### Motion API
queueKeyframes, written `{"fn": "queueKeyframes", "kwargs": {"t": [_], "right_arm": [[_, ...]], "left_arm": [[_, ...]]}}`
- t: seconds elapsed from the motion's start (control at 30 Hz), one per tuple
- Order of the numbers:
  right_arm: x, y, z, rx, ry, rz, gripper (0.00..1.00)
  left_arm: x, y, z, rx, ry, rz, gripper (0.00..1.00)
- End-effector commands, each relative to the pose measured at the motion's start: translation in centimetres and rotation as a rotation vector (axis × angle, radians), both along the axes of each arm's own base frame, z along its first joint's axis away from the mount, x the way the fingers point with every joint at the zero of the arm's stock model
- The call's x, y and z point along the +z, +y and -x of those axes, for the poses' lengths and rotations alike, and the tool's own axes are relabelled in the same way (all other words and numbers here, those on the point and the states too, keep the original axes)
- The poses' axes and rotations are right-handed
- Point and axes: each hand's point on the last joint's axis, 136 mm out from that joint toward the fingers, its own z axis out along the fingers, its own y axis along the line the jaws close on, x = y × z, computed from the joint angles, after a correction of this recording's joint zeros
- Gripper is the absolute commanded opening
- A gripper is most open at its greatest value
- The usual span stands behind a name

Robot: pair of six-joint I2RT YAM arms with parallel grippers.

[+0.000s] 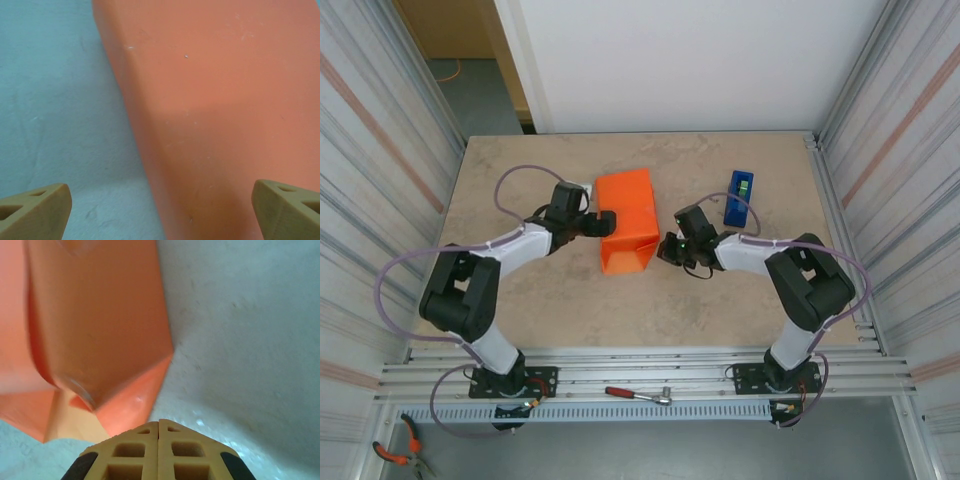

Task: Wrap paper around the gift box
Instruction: Fold the wrapping paper for the gift box.

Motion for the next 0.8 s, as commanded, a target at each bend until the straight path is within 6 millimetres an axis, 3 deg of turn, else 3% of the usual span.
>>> {"fn": "queueKeyframes", "kwargs": {"t": [0.0, 0.27, 0.53, 0.77], "right_arm": [[0.0, 0.7, -1.0, 0.025, -0.010, 0.027, 0.00], [-1.9, 3.1, -0.7, 0.078, 0.027, 0.046, 0.00], [-4.2, 2.9, 1.1, 0.086, 0.076, 0.081, 0.00], [-5.5, 2.5, 4.0, 0.094, 0.118, 0.109, 0.00]], "left_arm": [[0.1, -1.3, 0.0, -0.067, 0.017, 0.017, 0.93], [-1.6, -3.0, 0.6, -0.131, 0.050, -0.008, 0.91], [-2.1, -3.9, 1.2, -0.157, 0.061, -0.011, 0.91], [-1.8, -4.4, 1.4, -0.174, 0.055, -0.008, 0.91]]}}
